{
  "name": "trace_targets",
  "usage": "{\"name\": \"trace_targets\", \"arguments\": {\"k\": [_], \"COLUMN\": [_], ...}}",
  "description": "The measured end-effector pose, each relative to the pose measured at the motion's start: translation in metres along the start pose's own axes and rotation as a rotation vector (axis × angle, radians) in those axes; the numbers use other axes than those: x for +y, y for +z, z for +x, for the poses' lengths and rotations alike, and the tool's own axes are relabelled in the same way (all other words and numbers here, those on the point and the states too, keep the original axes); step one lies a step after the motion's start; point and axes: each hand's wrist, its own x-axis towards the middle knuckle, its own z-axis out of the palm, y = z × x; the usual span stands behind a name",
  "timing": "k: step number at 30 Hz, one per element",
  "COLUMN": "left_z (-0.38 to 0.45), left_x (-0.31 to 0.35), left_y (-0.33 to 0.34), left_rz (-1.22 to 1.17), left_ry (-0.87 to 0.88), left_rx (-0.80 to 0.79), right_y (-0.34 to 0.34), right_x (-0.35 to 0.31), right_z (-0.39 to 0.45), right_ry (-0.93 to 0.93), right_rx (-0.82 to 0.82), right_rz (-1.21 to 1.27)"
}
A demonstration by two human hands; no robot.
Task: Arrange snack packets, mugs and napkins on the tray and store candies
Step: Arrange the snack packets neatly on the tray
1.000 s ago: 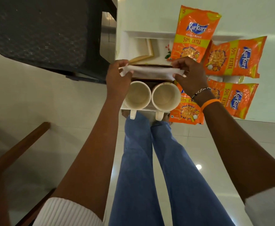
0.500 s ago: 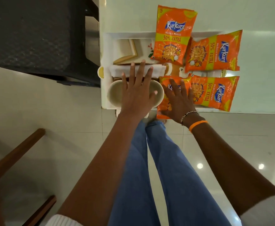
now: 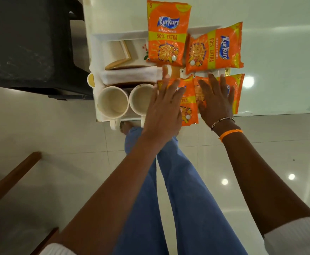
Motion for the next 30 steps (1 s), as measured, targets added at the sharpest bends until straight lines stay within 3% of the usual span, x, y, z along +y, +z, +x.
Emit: {"name": "trace_targets", "arguments": {"k": [5,9,18,25,30], "left_z": [-0.002,-0.01,-0.009,0.017,0.05], "left_x": [0.015,0.006,-0.002,0.022,0.023], "left_y": [0.043,0.056,0.046,0.044,0.028], "left_rz": [0.03,0.014,0.018,-0.035,-0.094], "left_ry": [-0.01,-0.03,-0.042,-0.049,-0.085], "left_rx": [-0.305,-0.394,-0.41,-0.249,-0.175], "right_y": [0.0,-0.002,-0.011,-0.04,-0.045], "right_x": [0.033,0.048,0.05,0.02,0.01], "right_z": [-0.001,0.008,0.003,0.034,0.089], "right_ry": [-0.086,-0.184,-0.231,-0.222,-0.244], "right_rx": [-0.032,-0.031,-0.08,0.068,-0.007], "right_rz": [-0.12,-0.149,-0.168,-0.026,-0.166]}}
